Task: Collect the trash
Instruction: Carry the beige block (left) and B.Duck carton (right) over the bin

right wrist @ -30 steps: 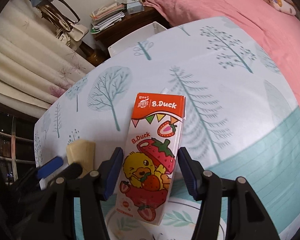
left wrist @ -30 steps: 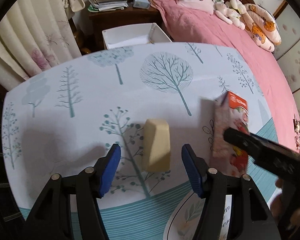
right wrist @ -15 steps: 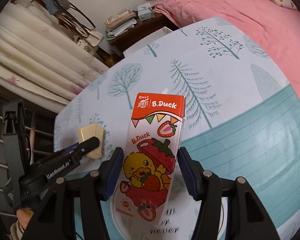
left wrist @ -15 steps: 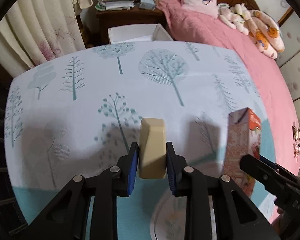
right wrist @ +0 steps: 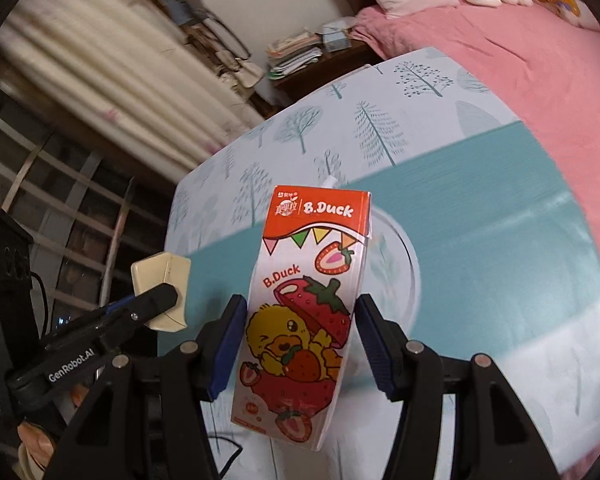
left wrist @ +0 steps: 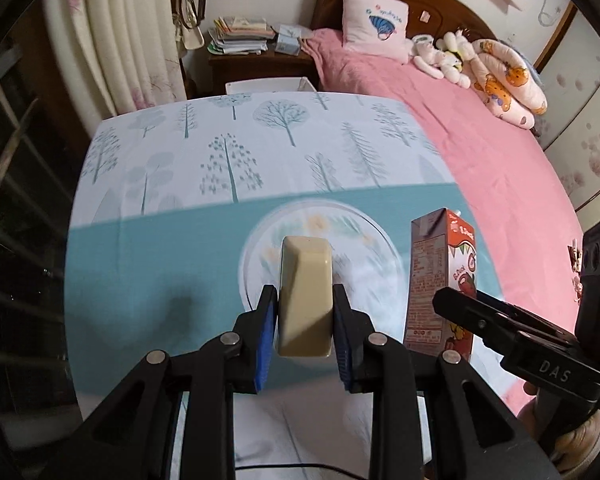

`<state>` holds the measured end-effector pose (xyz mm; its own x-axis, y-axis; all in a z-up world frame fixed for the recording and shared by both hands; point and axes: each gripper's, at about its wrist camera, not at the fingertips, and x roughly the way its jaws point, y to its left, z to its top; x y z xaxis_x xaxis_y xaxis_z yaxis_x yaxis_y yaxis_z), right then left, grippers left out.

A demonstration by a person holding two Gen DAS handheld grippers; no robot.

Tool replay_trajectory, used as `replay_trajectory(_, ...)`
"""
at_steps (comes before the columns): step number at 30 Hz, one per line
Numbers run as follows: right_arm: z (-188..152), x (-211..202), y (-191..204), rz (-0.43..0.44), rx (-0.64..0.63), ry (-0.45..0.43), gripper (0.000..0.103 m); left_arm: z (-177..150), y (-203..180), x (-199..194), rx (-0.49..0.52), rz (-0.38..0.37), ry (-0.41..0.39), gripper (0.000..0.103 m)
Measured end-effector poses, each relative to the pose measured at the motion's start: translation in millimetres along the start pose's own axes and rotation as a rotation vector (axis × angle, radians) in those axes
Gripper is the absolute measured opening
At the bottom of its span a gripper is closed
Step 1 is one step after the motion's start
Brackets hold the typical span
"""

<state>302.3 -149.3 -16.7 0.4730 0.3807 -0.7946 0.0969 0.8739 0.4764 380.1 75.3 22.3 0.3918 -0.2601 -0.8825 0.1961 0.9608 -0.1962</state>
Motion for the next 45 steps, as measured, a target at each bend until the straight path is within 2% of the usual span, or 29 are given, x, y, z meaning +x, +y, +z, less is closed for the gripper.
replay_trajectory(5,-55,-58,-11,-0.007,-0.1,-0.016,0.056,-72,-41,-50,-0.029,0.001,-0.054,0.025)
replay_trajectory(10,-106,-100,-30,-0.002,-0.156,-0.008,0.056,-137,-77,-75,-0.036,0.015,-0.072,0.025)
replay_trajectory(15,-156,-124,-50,-0.01,-0.202,0.021,0.056,-200,-105,-91,-0.042,0.02,-0.066,0.025)
replay_trajectory(20,-197,-130,-69,0.007,-0.186,0.075,0.056,-244,-123,-92,-0.02,0.038,-0.018,0.025)
replay_trajectory(26,-240,-113,-80,0.023,-0.17,0.16,0.056,-287,-128,-80,0.001,0.049,0.053,0.025)
replay_trajectory(32,-281,-80,-89,0.014,-0.139,0.247,0.056,-321,-116,-42,-0.01,0.047,0.145,0.025)
replay_trajectory(39,-327,-12,-111,-0.042,-0.096,0.334,0.056,-367,-91,31,-0.031,0.013,0.237,0.025)
replay_trajectory(45,-357,57,-149,-0.093,-0.03,0.353,0.057,-397,-71,110,-0.049,-0.02,0.286,0.025)
